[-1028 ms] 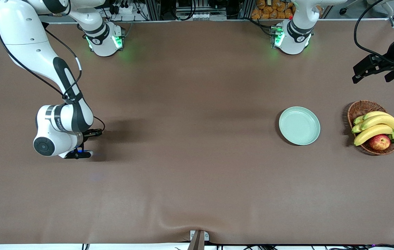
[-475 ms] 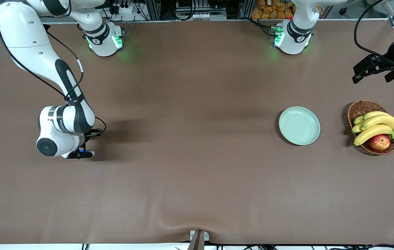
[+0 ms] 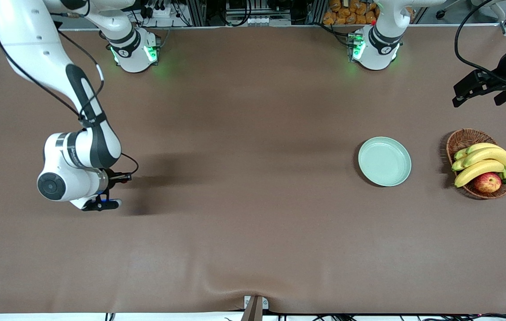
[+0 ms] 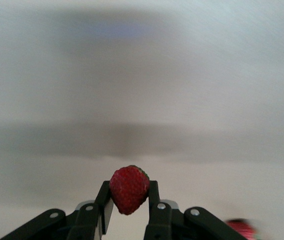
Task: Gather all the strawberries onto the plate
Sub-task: 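Carry the strawberry with the right gripper to mid-table and release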
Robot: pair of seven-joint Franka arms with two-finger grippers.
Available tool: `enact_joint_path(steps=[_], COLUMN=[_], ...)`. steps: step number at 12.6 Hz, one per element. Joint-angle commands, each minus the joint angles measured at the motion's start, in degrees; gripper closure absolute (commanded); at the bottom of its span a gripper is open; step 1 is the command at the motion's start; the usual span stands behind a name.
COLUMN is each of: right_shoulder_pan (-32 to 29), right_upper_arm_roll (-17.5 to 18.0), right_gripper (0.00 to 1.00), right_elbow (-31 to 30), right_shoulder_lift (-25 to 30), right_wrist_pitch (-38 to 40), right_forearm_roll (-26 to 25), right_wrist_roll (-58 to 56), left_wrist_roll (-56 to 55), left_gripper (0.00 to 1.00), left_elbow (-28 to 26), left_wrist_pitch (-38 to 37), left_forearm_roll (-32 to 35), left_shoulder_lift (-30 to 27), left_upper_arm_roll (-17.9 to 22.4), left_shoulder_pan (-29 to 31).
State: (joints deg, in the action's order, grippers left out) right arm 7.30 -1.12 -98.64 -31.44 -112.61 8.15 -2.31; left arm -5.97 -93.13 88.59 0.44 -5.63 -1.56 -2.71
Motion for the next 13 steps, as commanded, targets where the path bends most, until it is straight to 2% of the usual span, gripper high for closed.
enact_joint_path(steps=[1, 3, 6, 9, 11, 13], right_shoulder_pan=[7.4, 14.6, 24.2, 33.3, 35.8, 36.8], right_upper_arm_roll=[-0.1, -0.2, -0.2, -0.6, -0.9, -0.9], right_gripper=[0.95, 0.95, 0.94, 0.92, 0.91, 0.85], right_elbow=[1.4, 2.1, 2.6, 4.8, 5.6, 5.7], right_shoulder_lift=[1.3, 0.3, -3.1, -6.9, -8.5, -8.9], right_wrist_pitch=[0.0, -3.0, -10.8, -14.5, -14.6, -14.6], right_forearm_roll=[8.5, 12.7, 14.0, 17.0, 17.1, 17.1], right_wrist_roll=[0.8, 0.8, 1.3, 5.5, 7.2, 7.3], left_wrist_roll=[0.0, 0.0, 0.1, 0.2, 0.3, 0.6], left_gripper=[0.00, 0.00, 0.00, 0.00, 0.00, 0.00], left_elbow=[-0.2, -0.1, -0.2, 0.0, -0.1, -0.1], left_wrist_pitch=[0.0, 0.1, 0.1, 0.3, 0.2, 0.1], left_forearm_roll=[-0.1, -0.1, -0.1, -0.1, -0.1, -0.1], left_shoulder_lift=[-0.8, -0.7, -0.8, -0.6, -0.7, -0.8], left_upper_arm_roll=[-0.1, -0.1, -0.1, -0.1, -0.1, -0.1], left_shoulder_pan=[0.1, 0.1, 0.2, 0.3, 0.3, 0.5])
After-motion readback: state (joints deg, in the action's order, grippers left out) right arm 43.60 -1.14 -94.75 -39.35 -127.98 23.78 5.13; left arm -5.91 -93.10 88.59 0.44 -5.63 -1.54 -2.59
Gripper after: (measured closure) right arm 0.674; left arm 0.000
